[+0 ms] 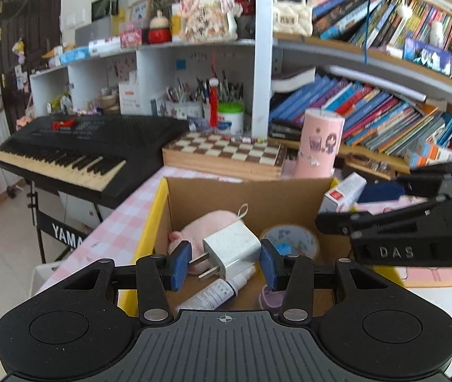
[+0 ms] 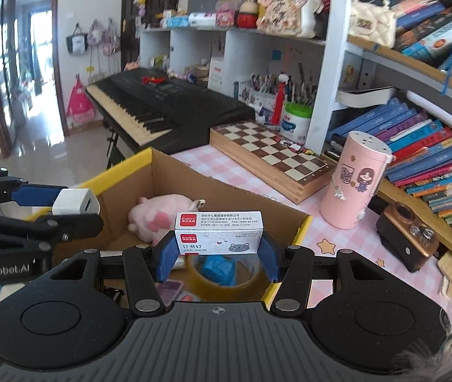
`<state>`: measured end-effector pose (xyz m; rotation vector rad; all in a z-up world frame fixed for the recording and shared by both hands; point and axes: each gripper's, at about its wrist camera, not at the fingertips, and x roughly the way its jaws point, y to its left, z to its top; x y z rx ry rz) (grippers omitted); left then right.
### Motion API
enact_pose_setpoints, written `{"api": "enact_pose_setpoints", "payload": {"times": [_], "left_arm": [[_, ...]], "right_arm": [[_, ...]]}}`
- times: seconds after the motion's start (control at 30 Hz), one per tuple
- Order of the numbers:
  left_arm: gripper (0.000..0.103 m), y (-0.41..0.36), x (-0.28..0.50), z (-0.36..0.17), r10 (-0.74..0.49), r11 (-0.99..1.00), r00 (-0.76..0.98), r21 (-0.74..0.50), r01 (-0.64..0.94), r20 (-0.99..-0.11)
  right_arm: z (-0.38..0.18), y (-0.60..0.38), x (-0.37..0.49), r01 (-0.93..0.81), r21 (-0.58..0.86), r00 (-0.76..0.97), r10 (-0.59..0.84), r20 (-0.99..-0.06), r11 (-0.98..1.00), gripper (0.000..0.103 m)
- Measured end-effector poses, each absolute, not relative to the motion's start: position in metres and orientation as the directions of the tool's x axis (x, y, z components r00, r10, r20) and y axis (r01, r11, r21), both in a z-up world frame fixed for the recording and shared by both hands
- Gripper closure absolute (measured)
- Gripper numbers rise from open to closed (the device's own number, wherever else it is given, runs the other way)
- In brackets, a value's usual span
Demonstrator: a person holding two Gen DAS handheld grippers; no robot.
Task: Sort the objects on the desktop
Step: 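Lower the plug and staple box into the yellow box and open both grippers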
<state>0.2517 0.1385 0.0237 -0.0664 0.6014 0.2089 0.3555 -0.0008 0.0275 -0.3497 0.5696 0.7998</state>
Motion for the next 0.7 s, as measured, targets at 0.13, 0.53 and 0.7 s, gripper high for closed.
{"api": "enact_pose_setpoints", "payload": {"times": [0.13,0.53,0.7], "left_arm": [[0.059,0.139,0.265,0.017,0.178,0.977,0.787,0.014,-0.211,-0.591],[0.059,0.142,0.299,-0.011,0.159,0.98,0.675,0.033,-0.196,-0.721],[0.059,0.142,0.308,-0.021,0.136,0.981,0.62,0.019,-0.191,-0.773]], "right_arm": [[0.022,0.013,0.377,-0.777,-0.127,0.546,0.559,-0.624,0.617,0.052],[-0.011,0.06,0.42,-0.843,-0.158,0.426,0.458,-0.78,0.515,0.052],[-0.03,0.081,0.425,-0.879,-0.171,0.361,0.385,-0.849,0.446,0.052]]}}
